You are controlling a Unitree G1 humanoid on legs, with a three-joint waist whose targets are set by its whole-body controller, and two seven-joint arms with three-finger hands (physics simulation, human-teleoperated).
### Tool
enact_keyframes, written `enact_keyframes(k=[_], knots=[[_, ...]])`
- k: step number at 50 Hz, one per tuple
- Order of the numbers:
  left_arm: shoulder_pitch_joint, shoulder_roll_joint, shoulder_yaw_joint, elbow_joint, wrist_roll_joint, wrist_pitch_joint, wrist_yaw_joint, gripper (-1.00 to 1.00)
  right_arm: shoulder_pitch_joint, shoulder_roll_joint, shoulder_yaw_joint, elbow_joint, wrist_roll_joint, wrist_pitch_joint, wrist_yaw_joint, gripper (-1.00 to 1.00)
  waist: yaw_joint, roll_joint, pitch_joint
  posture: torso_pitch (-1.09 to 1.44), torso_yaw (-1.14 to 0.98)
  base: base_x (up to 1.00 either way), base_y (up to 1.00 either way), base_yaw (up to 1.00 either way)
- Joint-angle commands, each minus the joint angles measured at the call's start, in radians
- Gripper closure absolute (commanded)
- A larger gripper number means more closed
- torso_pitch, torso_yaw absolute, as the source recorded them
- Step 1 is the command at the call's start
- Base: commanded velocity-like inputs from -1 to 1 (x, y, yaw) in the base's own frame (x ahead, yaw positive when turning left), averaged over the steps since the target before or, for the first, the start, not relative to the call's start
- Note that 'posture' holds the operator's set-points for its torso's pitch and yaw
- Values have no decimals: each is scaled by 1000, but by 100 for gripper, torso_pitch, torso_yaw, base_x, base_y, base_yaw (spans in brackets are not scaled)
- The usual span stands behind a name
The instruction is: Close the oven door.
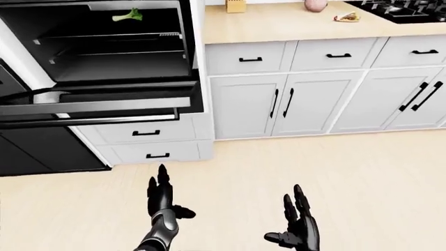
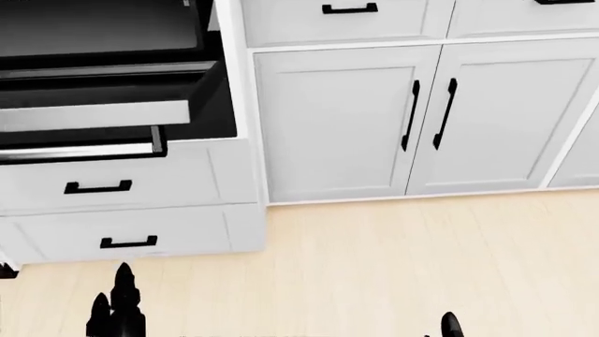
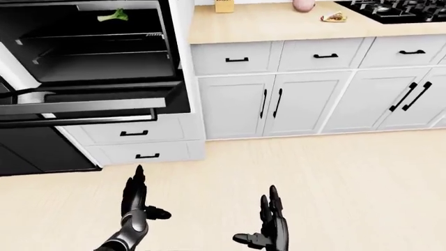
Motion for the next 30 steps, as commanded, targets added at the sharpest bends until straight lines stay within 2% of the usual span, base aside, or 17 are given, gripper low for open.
enact_keyframes(k=[1, 7, 13, 14, 17, 20, 23, 25, 27, 28, 29, 30], knots=[[-23, 2, 0, -27, 17, 7, 33, -100, -21, -11, 1, -26, -6, -30, 4, -100, -3, 1, -30, 0, 0, 0, 0, 0], [-17, 2, 14, -25, 50, 31, 55, -100, -24, -11, -3, -24, -4, -32, 11, -100, -2, -4, -45, 0, 0, 0, 0, 0], [-27, 3, 31, -26, 48, 49, 49, -100, -19, -11, 0, -31, -5, -30, 9, -100, -2, -5, -46, 0, 0, 0, -1, 0], [-29, 4, 33, -26, 46, 50, 47, -100, -17, -11, 2, -37, -6, -29, 6, -100, 2, -3, -62, 0, 0, 0, -6, 0], [-30, 3, 36, -26, 43, 51, 48, -100, -16, -10, 1, -35, -5, -32, 9, -100, 25, 13, -37, 0, 0, 0, -18, 0], [-33, 4, 37, -26, 40, 51, 46, -100, -11, -9, 3, -39, -5, -37, 8, -100, 41, 12, -34, 0, 0, 0, -24, 0], [-32, 4, 36, -26, 40, 49, 50, -100, -11, -9, 4, -40, -6, -35, 6, -100, 46, 20, -24, 0, 0, 0, -45, 0], [-31, 4, 35, -26, 40, 45, 49, -100, -8, -8, 6, -43, -7, -35, 3, -100, 49, 3, -18, 0, 0, 0, -46, 0], [-32, 4, 35, -27, 38, 43, 48, -100, -8, -8, 7, -44, -8, -34, 3, -100, 52, -34, -15, 0, 0, 0, -46, 0], [-32, 4, 35, -27, 38, 42, 49, -100, -10, -9, 6, -41, -7, -34, 6, -100, 51, -64, -21, 0, 0, 0, -45, 0], [-32, 4, 35, -27, 38, 42, 49, -100, -10, -9, 6, -40, -7, -34, 6, -100, 45, -117, -40, 0, 0, 0, -46, 0], [-31, 4, 34, -27, 39, 41, 50, -100, -11, -8, 5, -38, -6, -37, 8, -100, 44, -111, -39, 0, 0, 0, -46, 0]])
